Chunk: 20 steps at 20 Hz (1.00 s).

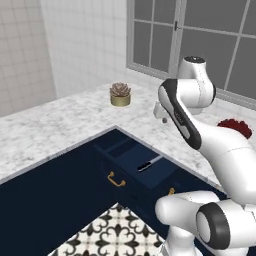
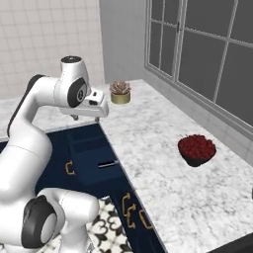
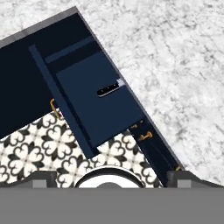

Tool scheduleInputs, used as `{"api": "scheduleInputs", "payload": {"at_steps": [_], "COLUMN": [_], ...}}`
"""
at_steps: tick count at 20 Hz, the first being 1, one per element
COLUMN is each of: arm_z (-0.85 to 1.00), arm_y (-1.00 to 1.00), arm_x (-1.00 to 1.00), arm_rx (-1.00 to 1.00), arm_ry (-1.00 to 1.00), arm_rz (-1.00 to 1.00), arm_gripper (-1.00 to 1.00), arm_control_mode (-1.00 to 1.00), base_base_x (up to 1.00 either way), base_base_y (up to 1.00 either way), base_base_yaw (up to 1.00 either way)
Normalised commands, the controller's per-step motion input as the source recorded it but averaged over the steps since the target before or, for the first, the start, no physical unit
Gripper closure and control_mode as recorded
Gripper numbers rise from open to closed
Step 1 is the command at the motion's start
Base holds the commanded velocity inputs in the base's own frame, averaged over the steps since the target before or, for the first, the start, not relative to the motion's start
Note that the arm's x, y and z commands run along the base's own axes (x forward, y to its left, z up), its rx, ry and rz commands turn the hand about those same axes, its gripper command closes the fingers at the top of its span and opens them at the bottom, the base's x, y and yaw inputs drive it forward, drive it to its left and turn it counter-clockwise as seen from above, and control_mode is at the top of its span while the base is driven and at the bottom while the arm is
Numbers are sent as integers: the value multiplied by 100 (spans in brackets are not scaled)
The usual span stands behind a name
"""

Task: Pick up the knife from the drawer and place it on the cutting board. Then place the meat from the plate to the cutting board.

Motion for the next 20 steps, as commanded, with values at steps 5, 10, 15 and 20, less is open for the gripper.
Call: {"api": "scheduleInputs", "payload": {"at_steps": [5,10,15,20], "arm_z": [-6,-36,-75,-82], "arm_y": [-3,20,58,34], "arm_x": [-1,21,67,49], "arm_rx": [2,10,5,0], "arm_ry": [0,8,16,9], "arm_rz": [11,4,-15,-43], "arm_gripper": [-100,-100,-100,-100], "arm_control_mode": [-100,-100,-100,-100], "base_base_x": [0,0,0,0], "base_base_y": [-31,0,0,0], "base_base_yaw": [20,0,0,0]}}
